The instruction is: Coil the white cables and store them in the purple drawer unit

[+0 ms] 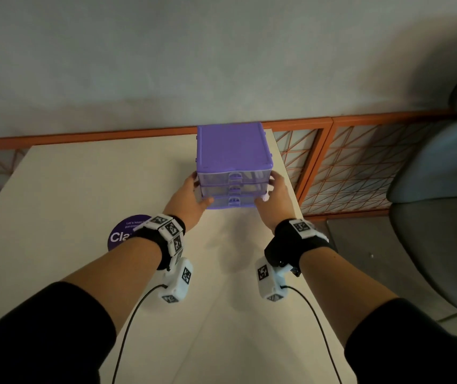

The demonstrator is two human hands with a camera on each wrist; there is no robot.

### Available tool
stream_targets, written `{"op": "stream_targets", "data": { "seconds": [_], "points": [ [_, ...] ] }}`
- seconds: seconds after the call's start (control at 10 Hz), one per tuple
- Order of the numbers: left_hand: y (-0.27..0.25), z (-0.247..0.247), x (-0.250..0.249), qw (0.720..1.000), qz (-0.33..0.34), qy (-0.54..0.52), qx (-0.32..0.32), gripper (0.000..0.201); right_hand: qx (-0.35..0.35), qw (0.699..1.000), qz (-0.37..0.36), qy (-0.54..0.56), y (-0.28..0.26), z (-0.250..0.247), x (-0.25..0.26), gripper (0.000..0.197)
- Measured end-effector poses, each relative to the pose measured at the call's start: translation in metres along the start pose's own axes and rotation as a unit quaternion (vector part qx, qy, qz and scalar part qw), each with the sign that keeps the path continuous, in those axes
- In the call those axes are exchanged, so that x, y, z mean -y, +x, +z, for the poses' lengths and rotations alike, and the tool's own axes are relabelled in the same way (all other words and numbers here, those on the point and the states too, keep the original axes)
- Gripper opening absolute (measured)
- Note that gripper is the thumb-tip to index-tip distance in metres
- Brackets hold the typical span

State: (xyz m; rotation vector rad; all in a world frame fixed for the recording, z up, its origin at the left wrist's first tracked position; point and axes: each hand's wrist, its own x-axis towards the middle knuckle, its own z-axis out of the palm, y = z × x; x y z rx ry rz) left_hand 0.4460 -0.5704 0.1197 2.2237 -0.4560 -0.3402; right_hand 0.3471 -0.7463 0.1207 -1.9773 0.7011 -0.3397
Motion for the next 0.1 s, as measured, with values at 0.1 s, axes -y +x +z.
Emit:
{"op": "stream_targets", "data": {
  "seconds": [0.1],
  "points": [
    [-0.0233,-0.0078,0.0138,1.0,-0.028,0.011,0.006,0.073,0.004,1.0,0.027,0.001,-0.028,-0.0031,-0.0062,0.065]
  ]
}}
